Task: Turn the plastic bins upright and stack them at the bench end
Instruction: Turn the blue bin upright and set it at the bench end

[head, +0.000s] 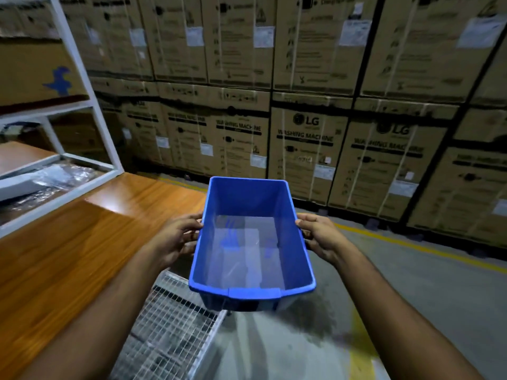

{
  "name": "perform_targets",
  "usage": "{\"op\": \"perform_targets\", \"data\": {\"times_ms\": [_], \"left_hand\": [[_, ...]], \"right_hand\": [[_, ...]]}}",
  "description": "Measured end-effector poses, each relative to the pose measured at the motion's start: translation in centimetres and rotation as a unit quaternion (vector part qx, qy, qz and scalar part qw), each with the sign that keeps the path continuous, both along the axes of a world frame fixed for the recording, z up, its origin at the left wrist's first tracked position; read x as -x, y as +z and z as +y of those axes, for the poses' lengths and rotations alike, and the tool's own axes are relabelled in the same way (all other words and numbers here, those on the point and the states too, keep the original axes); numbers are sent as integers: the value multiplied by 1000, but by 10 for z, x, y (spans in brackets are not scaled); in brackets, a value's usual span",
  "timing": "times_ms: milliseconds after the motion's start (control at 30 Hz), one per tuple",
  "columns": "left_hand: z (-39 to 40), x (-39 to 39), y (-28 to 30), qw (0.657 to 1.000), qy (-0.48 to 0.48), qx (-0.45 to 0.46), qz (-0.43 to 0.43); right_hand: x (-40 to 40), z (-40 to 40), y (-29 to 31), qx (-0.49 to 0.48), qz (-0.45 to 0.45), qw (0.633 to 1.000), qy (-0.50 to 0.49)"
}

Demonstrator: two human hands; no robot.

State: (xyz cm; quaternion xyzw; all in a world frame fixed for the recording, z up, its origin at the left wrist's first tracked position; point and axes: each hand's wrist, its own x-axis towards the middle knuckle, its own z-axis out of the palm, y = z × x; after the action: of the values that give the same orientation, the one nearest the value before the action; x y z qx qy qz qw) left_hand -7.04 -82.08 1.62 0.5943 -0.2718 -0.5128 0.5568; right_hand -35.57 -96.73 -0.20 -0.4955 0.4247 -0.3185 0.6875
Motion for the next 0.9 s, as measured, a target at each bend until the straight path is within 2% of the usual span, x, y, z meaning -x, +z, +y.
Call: {"op": "perform_targets", "data": {"times_ms": [233, 500, 667, 900], "left_hand": [[-88, -67, -2, 998, 62, 2, 2], [-124, -122, -3, 979, 203, 15, 8], [-131, -142, -14, 953, 300, 25, 19], [-139, -143, -17, 903, 428, 24, 14]], "right_hand": [[-83, -133, 8, 10, 22, 997, 73], [-202, -237, 21, 39, 40, 976, 213], [-285, -287, 15, 39, 44, 942, 331], [-369, -316, 26, 35, 49, 882, 466]]}}
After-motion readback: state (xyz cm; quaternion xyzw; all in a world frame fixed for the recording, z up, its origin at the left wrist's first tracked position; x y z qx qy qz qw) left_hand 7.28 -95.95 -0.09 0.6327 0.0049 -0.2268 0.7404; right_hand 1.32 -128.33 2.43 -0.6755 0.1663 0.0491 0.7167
